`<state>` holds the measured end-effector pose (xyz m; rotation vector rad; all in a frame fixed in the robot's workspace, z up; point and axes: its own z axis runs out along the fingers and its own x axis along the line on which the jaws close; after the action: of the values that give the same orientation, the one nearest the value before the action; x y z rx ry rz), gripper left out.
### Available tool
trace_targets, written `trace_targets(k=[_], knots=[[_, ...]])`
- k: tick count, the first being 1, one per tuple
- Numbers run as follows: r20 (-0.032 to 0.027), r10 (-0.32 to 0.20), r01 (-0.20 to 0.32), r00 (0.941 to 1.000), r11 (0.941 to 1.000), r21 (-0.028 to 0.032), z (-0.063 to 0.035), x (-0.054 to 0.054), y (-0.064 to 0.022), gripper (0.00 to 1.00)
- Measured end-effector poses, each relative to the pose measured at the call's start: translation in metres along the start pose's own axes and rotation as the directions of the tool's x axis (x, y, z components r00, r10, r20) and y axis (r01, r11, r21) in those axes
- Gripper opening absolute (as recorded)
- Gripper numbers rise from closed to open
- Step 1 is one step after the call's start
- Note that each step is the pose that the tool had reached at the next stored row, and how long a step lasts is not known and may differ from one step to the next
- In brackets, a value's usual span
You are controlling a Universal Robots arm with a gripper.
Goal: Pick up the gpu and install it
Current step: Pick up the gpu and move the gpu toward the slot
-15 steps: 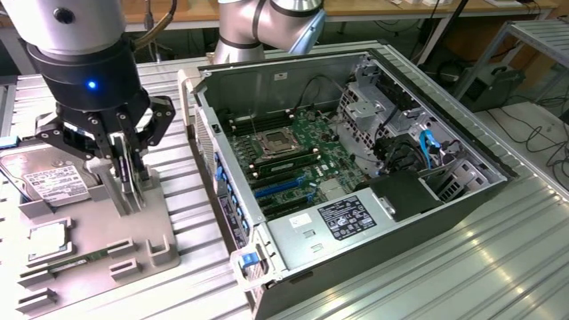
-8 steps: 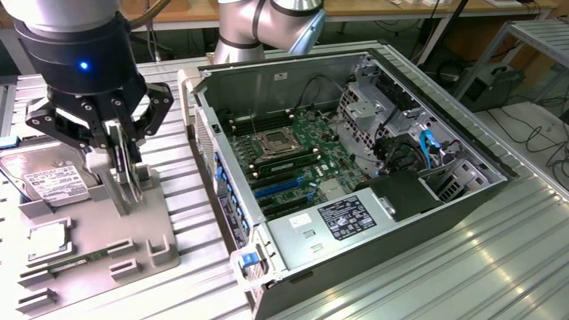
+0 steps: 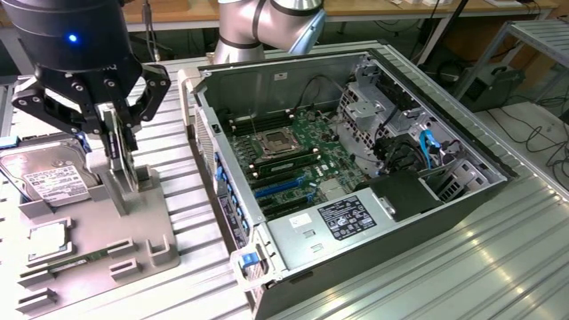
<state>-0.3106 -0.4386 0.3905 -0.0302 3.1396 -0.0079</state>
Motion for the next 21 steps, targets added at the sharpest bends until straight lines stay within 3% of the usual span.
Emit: trace_targets(k=[11, 21], knots=[[-0.0001, 0.000, 0.000, 1.0000, 1.0000, 0.0001, -0.0072, 0.000, 0.0000, 0.28], [0.0001, 0.000, 0.000, 1.0000, 1.0000, -0.0001, -0.0229, 0.000, -0.0001, 0.28]])
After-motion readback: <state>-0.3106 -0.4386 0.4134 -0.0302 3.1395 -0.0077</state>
